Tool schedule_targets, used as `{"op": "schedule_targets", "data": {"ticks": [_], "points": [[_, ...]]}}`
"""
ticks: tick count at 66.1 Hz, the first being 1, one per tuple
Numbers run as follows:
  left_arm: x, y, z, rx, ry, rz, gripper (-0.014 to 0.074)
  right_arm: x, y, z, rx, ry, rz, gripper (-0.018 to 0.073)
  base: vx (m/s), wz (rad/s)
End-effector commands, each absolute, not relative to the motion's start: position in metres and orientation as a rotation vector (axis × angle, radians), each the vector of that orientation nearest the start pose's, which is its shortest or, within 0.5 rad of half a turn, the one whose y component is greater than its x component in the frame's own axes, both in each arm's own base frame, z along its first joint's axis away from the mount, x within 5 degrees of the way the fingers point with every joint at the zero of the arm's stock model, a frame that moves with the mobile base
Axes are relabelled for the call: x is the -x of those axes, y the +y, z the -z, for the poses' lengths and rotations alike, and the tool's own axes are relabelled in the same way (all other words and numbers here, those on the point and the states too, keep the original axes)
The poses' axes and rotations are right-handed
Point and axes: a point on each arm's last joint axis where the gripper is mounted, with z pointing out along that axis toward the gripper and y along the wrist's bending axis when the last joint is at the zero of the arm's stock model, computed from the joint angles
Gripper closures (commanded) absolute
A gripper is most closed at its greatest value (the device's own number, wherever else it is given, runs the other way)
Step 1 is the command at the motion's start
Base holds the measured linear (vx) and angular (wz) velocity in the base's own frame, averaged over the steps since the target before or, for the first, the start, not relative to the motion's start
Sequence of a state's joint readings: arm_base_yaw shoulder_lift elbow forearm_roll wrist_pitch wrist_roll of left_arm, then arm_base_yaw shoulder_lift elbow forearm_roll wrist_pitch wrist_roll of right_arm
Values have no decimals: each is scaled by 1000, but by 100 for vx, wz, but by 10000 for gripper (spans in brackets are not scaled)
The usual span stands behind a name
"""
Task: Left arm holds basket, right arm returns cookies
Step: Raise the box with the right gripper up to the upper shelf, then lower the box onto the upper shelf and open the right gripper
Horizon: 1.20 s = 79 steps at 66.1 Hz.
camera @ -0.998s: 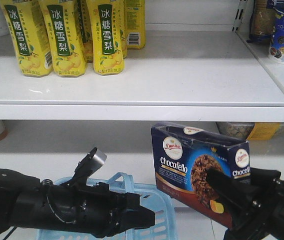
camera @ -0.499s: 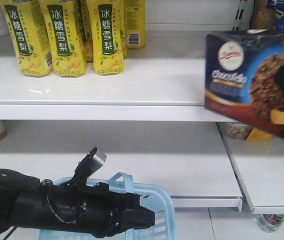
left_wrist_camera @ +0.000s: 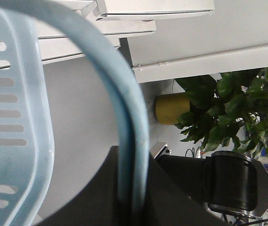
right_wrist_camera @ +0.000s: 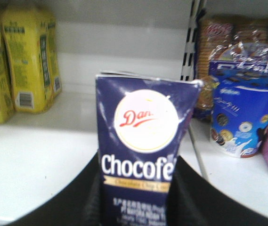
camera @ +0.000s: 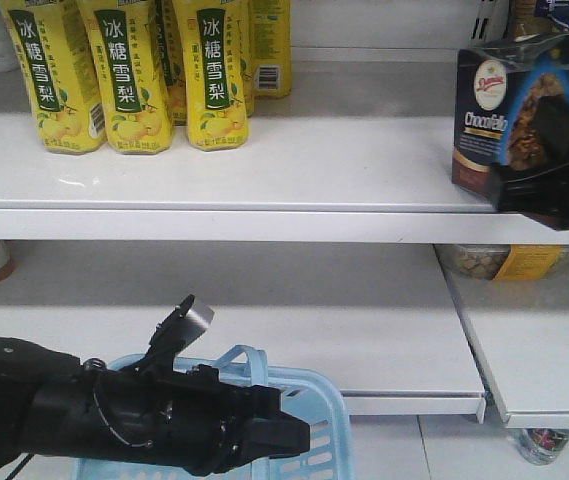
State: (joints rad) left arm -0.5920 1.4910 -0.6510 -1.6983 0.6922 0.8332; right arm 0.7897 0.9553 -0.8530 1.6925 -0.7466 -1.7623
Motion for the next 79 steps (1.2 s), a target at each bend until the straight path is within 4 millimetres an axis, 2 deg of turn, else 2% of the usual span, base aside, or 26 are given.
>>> {"op": "schedule_targets", "data": {"ticks": [1,14,28,39,52,62,79], "points": [[-193,-203,-234,-44,2418,1607,603,-185,97,-391,154,1618,111,319,0,0],[-193,-203,-234,-44,2418,1607,603,-205,108,-372,13,1656,130,319,0,0],[-193,-203,-234,-44,2418,1607,603,-216,116,-364,-2,1659,105,319,0,0],[-193,-203,-234,-44,2418,1607,603,-235,104,-363,-51,1708,29,319,0,0],[-193,-203,-234,-44,2418,1607,603,-259,92,-369,-6,1724,-103,317,0,0],[-193,-203,-234,-44,2418,1607,603,-280,80,-365,-69,1756,-105,314,0,0],[-193,-203,-234,-44,2418,1607,603,-300,87,-366,26,1771,-61,312,0,0]]}}
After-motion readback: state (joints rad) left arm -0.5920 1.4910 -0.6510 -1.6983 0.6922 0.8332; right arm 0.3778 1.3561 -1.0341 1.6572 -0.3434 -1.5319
